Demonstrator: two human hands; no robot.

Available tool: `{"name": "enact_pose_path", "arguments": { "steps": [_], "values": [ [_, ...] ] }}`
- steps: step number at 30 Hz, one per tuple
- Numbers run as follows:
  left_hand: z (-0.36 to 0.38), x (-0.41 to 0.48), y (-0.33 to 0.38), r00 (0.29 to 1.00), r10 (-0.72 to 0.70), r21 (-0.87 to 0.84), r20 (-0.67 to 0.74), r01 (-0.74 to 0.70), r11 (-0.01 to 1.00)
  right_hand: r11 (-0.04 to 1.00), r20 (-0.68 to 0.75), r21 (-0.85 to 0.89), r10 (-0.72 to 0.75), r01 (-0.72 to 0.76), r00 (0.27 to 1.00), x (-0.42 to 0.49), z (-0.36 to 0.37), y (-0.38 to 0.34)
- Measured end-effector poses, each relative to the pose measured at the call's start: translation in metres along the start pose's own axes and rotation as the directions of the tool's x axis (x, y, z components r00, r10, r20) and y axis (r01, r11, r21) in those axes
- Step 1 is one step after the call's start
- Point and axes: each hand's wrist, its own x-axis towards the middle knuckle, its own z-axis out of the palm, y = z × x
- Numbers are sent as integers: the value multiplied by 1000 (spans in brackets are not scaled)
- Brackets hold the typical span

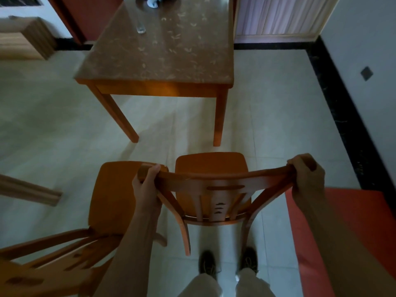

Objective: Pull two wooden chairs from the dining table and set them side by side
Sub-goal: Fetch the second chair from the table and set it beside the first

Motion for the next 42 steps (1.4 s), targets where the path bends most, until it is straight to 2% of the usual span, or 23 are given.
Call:
{"name": "enact_pose_path", "arguments": {
  "steps": [3, 6, 11, 15, 18, 22, 25, 26, 28, 29, 30, 32, 35, 38, 42],
  "values": [
    [-5, 3, 1, 1000, 15, 23, 17, -16, 1000, 1000, -8, 14, 7, -7, 1000, -6, 3, 4],
    [-18, 2, -2, 999, -14, 40, -39, 16, 999, 1000, 10, 16, 21, -22, 1000, -15, 4, 10],
    [-36, -12, -9, 1000, 0, 107, 18, -1, 994, 999, 21, 23, 25, -26, 999, -30, -3, 19],
    [-54, -32, -15, 1000, 1, 152, -24, 3, 988, 1000, 39, -7, 17, -16, 999, -55, -19, 33],
    [-69, -56, -19, 998, 65, 233, 0, -63, 970, 1000, 39, 5, 17, -18, 999, -79, -31, 44],
    [-77, -92, -26, 993, 37, 271, -109, -6, 963, 997, 9, 8, 80, -80, 997, -114, -53, 58],
    [-86, -111, -29, 964, 216, 508, -154, -110, 854, 994, -56, 4, 112, -112, 992, -138, -60, 67],
    [-87, -115, -27, 947, 306, 601, -100, -188, 777, 993, -79, 4, 120, -120, 990, -145, -61, 70],
    [-85, -121, -20, 883, 459, 719, 96, -380, 582, 991, -116, -6, 129, -130, 985, -159, -62, 74],
    [-82, -124, -16, 853, 489, 714, 184, -458, 529, 991, -132, -13, 127, -130, 983, -166, -63, 77],
    [-75, -127, -11, 831, 497, 682, 250, -515, 519, 991, -148, -22, 124, -129, 981, -173, -64, 79],
    [-58, -136, -3, 812, 474, 527, 340, -582, 619, 990, -173, -49, 120, -130, 978, -186, -68, 84],
    [-41, -145, 5, 796, 405, 321, 450, -567, 759, 988, -193, -83, 111, -128, 975, -205, -74, 93],
    [-41, -147, 7, 770, 396, 219, 500, -555, 803, 987, -197, -93, 110, -130, 974, -223, -79, 101],
    [-55, -148, -1, 767, 357, 222, 533, -534, 815, 980, -194, -127, 127, -154, 973, -245, -85, 110]
  ]
}}
